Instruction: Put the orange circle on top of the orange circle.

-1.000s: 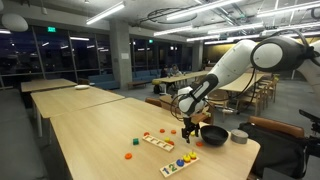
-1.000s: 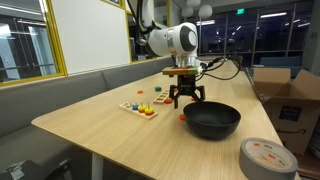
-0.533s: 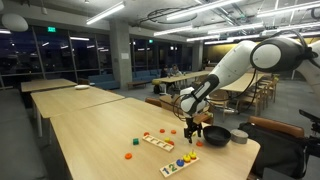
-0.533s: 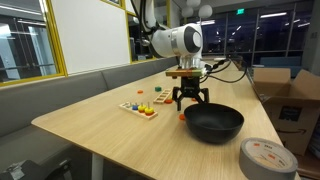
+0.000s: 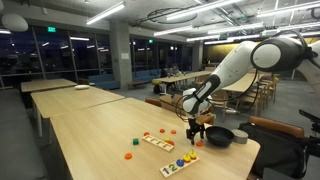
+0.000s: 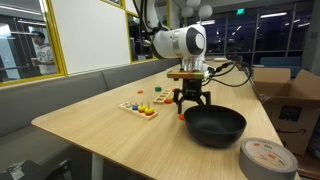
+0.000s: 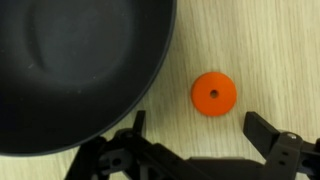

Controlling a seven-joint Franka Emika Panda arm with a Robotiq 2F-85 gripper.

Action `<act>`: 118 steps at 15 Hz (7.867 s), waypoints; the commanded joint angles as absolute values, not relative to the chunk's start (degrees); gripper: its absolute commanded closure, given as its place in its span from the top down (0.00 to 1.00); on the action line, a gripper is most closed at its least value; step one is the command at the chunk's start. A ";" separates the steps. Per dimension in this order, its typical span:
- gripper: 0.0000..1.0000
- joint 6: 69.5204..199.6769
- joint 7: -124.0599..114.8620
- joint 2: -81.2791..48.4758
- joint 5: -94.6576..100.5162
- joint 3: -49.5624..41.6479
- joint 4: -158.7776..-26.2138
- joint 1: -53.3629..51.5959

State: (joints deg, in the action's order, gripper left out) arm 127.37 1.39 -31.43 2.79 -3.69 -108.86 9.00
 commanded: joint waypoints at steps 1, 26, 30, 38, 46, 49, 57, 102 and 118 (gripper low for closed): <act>1.00 128.56 4.11 -29.02 -0.88 -3.06 -111.72 10.13; 1.00 145.30 0.99 -23.13 -9.13 -3.76 -124.74 9.19; 1.00 148.02 -0.98 -22.52 -9.26 -3.87 -126.54 8.92; 1.00 151.59 -3.83 -20.94 -8.32 -4.90 -130.00 8.21; 0.91 152.54 -4.88 -20.38 -7.86 -5.37 -131.16 7.72; 0.57 152.80 -5.22 -20.08 -7.20 -6.07 -131.43 7.53; 0.24 152.70 -6.67 -18.51 -5.99 -7.00 -132.47 6.66; 0.22 139.00 -16.60 3.12 13.67 3.40 -139.62 -1.88; 0.22 141.41 -12.90 -1.05 12.36 4.35 -138.35 -4.14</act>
State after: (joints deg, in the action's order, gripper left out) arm 140.27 -14.53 0.07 13.19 4.32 -139.33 -4.00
